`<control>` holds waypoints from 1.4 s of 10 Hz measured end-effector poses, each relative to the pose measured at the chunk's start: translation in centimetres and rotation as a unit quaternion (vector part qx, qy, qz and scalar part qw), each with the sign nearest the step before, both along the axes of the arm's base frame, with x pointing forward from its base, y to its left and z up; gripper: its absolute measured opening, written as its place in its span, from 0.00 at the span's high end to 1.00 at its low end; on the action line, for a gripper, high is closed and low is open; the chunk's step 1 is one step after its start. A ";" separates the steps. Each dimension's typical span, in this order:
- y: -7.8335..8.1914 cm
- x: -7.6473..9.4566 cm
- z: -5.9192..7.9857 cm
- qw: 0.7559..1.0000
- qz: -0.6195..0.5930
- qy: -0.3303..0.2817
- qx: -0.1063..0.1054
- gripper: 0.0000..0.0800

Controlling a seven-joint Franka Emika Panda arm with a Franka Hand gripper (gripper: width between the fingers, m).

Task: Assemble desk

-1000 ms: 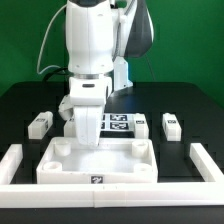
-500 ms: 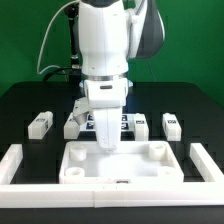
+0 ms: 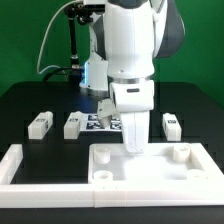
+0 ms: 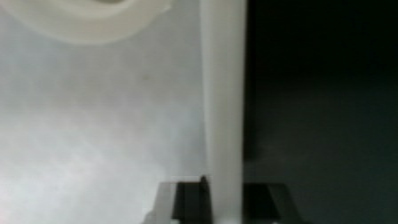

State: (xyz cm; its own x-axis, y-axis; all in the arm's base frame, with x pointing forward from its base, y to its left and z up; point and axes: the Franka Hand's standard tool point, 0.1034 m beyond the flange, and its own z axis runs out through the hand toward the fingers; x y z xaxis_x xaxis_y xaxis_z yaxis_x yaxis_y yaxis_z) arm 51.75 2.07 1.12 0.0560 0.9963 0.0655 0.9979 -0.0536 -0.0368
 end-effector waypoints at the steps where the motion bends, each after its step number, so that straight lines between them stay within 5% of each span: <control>1: 0.0 0.0 0.0 1.000 0.002 0.002 -0.001 0.93; 4: -0.1 -0.1 0.0 1.000 0.007 0.002 0.000 0.93; 5: -0.1 -0.1 -0.1 1.000 0.007 0.002 0.000 0.65; 6: -0.1 -0.1 -0.1 1.000 0.007 0.002 0.000 0.65; 8: -0.1 -0.1 -0.1 1.000 0.007 0.002 0.000 0.27; 14: -0.2 -0.1 -0.2 1.000 0.006 0.003 0.000 0.19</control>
Offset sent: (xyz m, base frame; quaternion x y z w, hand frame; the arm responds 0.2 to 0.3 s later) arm 0.0000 0.0000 0.0000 0.0000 0.0000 0.0000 1.0000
